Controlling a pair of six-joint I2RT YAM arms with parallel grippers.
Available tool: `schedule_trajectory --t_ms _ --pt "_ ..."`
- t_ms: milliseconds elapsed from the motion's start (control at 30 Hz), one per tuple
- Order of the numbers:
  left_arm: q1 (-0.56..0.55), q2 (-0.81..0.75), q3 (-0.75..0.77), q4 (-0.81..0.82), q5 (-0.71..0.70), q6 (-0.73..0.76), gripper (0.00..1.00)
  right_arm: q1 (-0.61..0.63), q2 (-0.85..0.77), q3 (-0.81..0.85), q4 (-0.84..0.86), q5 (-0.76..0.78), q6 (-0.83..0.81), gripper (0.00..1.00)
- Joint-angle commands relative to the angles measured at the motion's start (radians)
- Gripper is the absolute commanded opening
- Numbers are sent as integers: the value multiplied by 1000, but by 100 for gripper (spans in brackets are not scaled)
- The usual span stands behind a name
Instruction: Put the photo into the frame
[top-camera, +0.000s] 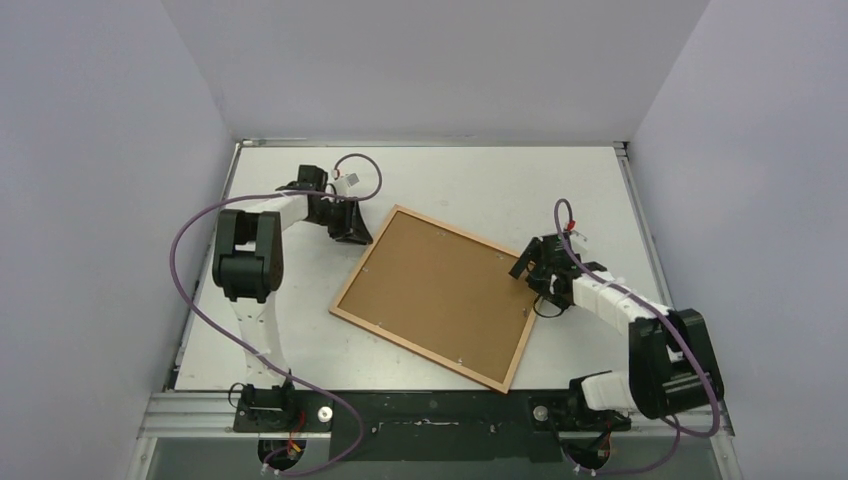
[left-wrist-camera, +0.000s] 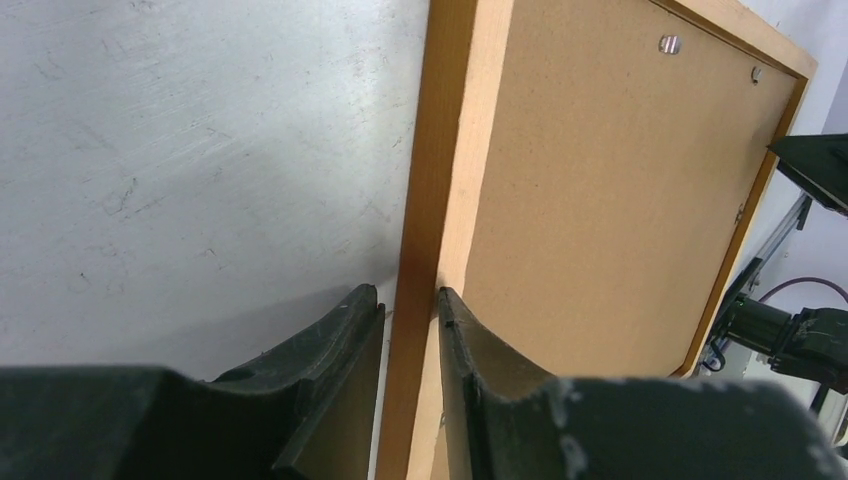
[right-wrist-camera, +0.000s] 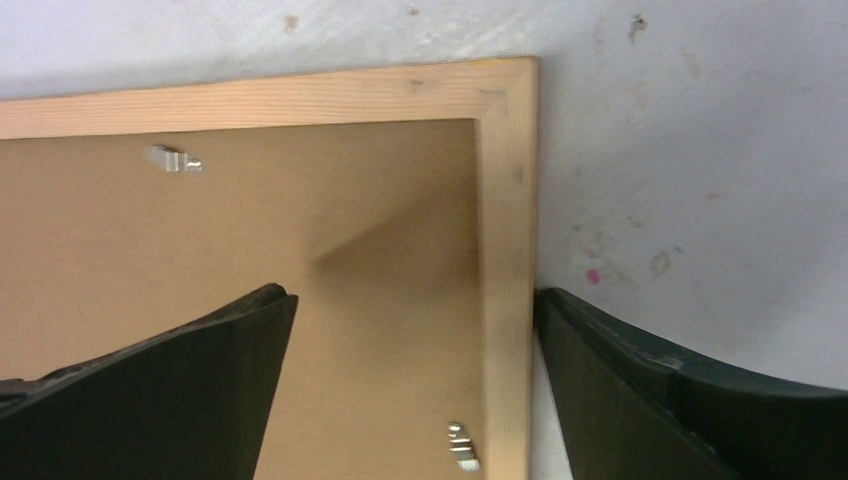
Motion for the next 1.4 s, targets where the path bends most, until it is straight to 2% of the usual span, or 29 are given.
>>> schedule_trajectory --t_ms 0,200,467,667,767,867,1033,1100,1233,1300,1367 --pt "-4 -36 -65 34 -6 14 24 -4 140 87 157 -132 -2 92" --pt "-1 -131 -191 33 8 28 22 14 294 279 212 -168 -33 88" --pt "-6 -229 -330 -19 34 73 22 75 665 693 201 -251 -111 89" --pt "-14 -263 -379 -86 39 127 23 120 970 1084 111 -325 -175 91" --pt "-22 -269 -364 -155 53 182 26 138 1060 1274 50 -330 -206 93" --pt "-22 -286 -330 -261 64 244 30 141 1090 1377 19 -318 -226 95" --pt "26 -340 -216 -435 65 372 37 122 969 1333 39 -240 -263 100" --pt "57 -346 -156 -459 51 387 38 109 906 1287 40 -205 -275 96" --pt "88 -315 -44 -383 -23 387 40 90 740 1094 69 -131 -268 90" --pt "89 -275 -13 -277 -70 378 40 84 648 972 77 -77 -242 90" --pt "90 -210 39 -248 -86 376 40 75 545 825 107 -63 -201 90"
